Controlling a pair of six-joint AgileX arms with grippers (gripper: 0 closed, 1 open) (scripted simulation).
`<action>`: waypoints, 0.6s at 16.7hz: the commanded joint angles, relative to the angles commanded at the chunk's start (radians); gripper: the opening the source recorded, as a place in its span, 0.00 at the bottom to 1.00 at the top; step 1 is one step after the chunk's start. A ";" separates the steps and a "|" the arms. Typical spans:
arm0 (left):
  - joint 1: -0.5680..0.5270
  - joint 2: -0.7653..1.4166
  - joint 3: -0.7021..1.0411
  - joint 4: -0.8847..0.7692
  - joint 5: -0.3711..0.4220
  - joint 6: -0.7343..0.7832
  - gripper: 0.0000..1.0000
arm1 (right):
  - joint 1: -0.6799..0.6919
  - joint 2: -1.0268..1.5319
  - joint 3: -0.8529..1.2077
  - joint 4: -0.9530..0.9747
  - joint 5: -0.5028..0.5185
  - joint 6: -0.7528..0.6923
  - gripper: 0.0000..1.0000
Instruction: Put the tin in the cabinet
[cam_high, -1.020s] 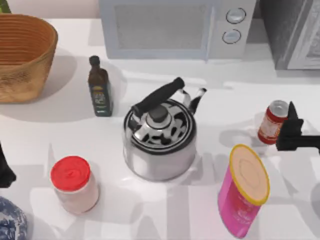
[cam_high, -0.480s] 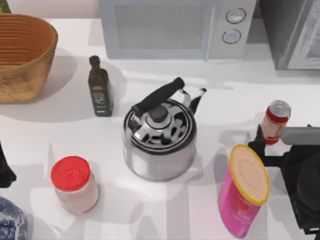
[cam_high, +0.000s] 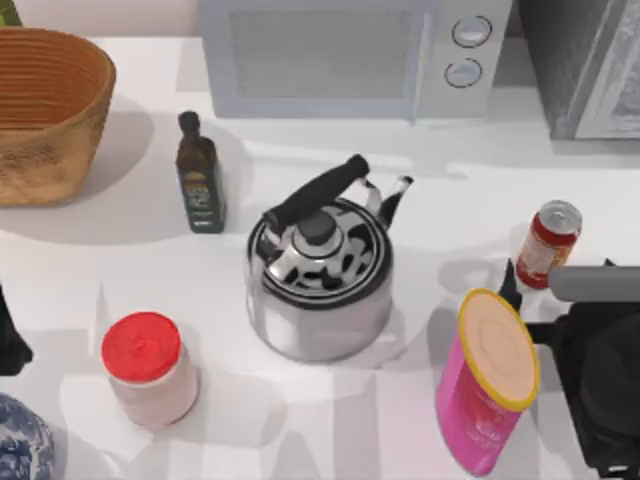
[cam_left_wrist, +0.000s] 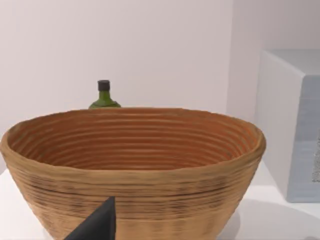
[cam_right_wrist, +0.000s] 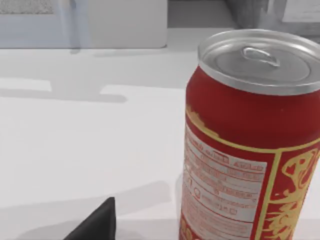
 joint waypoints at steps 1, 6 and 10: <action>0.000 0.000 0.000 0.000 0.000 0.000 1.00 | -0.004 -0.002 -0.004 -0.002 -0.002 -0.001 1.00; 0.000 0.000 0.000 0.000 0.000 0.000 1.00 | -0.057 0.029 0.087 -0.049 -0.054 -0.015 1.00; 0.000 0.000 0.000 0.000 0.000 0.000 1.00 | -0.118 0.070 0.196 -0.108 -0.114 -0.032 1.00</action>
